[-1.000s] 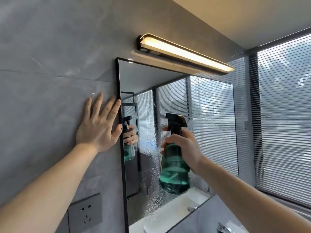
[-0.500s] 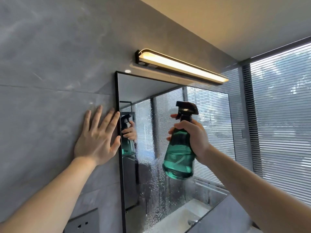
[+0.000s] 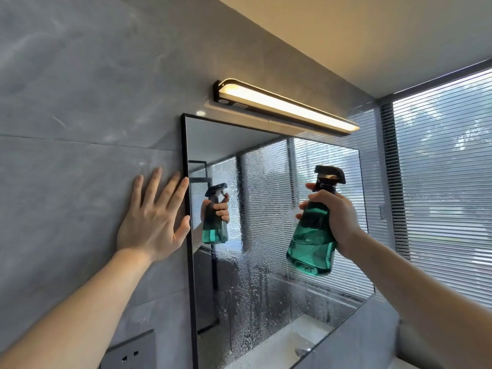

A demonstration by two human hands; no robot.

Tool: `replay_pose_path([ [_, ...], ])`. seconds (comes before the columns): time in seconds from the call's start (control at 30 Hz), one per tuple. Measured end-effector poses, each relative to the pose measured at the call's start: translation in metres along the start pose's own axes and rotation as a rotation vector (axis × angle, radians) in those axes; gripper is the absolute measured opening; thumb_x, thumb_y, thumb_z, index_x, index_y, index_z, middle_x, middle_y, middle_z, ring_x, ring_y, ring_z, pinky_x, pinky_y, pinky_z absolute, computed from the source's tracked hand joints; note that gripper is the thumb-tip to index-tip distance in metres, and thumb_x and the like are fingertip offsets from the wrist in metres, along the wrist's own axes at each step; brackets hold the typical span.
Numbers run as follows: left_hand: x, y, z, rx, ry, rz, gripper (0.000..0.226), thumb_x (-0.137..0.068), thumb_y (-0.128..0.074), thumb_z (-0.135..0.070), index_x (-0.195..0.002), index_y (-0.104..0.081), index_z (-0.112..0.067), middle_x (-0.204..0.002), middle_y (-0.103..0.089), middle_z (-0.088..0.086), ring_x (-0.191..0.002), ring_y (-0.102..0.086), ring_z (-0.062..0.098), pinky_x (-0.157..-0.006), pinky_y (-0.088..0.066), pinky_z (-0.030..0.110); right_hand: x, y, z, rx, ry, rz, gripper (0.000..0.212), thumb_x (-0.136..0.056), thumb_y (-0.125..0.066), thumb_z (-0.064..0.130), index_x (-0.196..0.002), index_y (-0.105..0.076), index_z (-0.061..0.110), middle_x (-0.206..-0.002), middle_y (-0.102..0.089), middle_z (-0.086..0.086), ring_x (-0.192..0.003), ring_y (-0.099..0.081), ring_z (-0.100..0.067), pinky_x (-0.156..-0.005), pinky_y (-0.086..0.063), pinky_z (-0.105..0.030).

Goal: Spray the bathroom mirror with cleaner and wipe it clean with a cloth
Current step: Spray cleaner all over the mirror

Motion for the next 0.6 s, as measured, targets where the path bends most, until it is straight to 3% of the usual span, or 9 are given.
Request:
replay_pose_path([
  [0.13,0.000,0.001,0.000,-0.004,0.000,0.001,0.082,-0.096,-0.038,-0.052,-0.167,-0.027,-0.012,-0.171,-0.032,0.013,-0.161,-0.016,0.044,-0.128,-0.011,0.067,-0.007,0.016,0.006,0.015,0.004,-0.126,0.025,-0.091,-0.065,0.010,-0.116,-0.070,0.007,-0.084,-0.076,-0.016,-0.074,-0.075,-0.034,-0.072,-0.059,-0.041],
  [0.3,0.000,0.000,0.000,-0.004,0.003,0.007,0.082,-0.096,-0.038,-0.052,-0.167,-0.026,-0.012,-0.171,-0.031,0.012,-0.161,-0.016,0.043,-0.128,-0.010,0.066,-0.013,0.018,0.006,0.096,0.007,-0.143,0.013,-0.091,-0.069,0.011,-0.103,-0.066,0.006,-0.085,-0.075,-0.017,-0.071,-0.074,-0.033,-0.069,-0.060,-0.042],
  [0.6,0.001,0.002,0.000,-0.012,0.004,0.000,0.082,-0.096,-0.038,-0.052,-0.166,-0.027,-0.011,-0.171,-0.031,0.012,-0.161,-0.016,0.044,-0.128,-0.011,0.067,-0.002,0.019,-0.025,0.177,-0.035,-0.073,0.026,-0.092,-0.070,0.009,-0.118,-0.070,0.012,-0.085,-0.077,-0.020,-0.076,-0.074,-0.037,-0.074,-0.060,-0.045],
])
Point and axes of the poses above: each hand's wrist, its own x-axis away from the middle knuckle, its own y-axis out of the back of the hand, z = x × y, the point moved 10 cm from there along -x, towards the middle knuckle
